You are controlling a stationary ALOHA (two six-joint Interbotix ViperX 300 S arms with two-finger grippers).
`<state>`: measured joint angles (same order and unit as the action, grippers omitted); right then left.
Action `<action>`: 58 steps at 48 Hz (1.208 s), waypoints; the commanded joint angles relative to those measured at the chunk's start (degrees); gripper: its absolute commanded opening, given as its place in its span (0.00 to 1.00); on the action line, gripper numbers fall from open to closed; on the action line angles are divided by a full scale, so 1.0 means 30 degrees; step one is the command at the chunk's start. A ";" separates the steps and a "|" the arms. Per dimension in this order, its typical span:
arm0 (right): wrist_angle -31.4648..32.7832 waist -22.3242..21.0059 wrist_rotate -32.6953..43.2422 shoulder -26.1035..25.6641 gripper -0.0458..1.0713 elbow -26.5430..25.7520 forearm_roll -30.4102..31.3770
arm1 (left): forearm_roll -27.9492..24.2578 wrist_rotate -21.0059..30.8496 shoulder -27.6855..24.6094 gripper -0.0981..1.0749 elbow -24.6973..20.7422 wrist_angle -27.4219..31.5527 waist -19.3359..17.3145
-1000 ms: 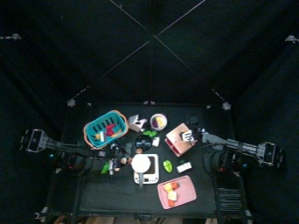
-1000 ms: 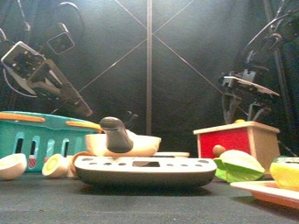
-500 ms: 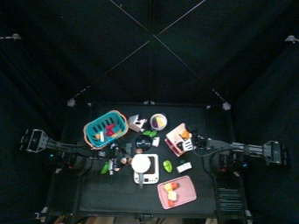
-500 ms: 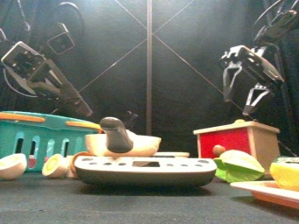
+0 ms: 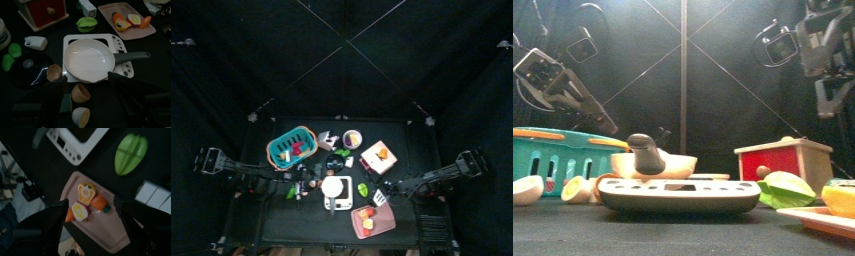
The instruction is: Grab squash half
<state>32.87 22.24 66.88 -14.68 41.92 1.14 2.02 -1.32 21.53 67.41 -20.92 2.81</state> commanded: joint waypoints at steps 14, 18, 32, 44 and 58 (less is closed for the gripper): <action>0.4600 0.1084 -0.0029 0.5098 0.94 -0.5537 0.1318 | 0.0176 0.0000 0.0029 0.92 -0.0176 -0.0205 -0.0029; 0.5479 0.1201 0.0029 0.6035 0.94 -0.6563 0.1904 | 0.0146 0.0000 0.0029 0.92 -0.0176 -0.0205 -0.0029; 0.7969 0.1260 -0.0029 0.7910 0.94 -0.8115 0.2607 | 0.0176 0.0000 0.0029 0.92 -0.0176 -0.0205 -0.0059; 0.7500 0.1260 0.0059 0.8145 0.94 -0.7529 0.1904 | 0.0176 0.0029 0.0029 0.92 -0.0176 -0.0176 -0.0029; 0.6299 0.1318 0.0029 0.8584 0.94 -0.7295 0.1289 | 0.0176 0.0000 0.0029 0.92 -0.0176 -0.0205 -0.0029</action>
<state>52.03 26.10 66.97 12.13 20.48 5.01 2.46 -1.32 21.53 67.50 -20.92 2.72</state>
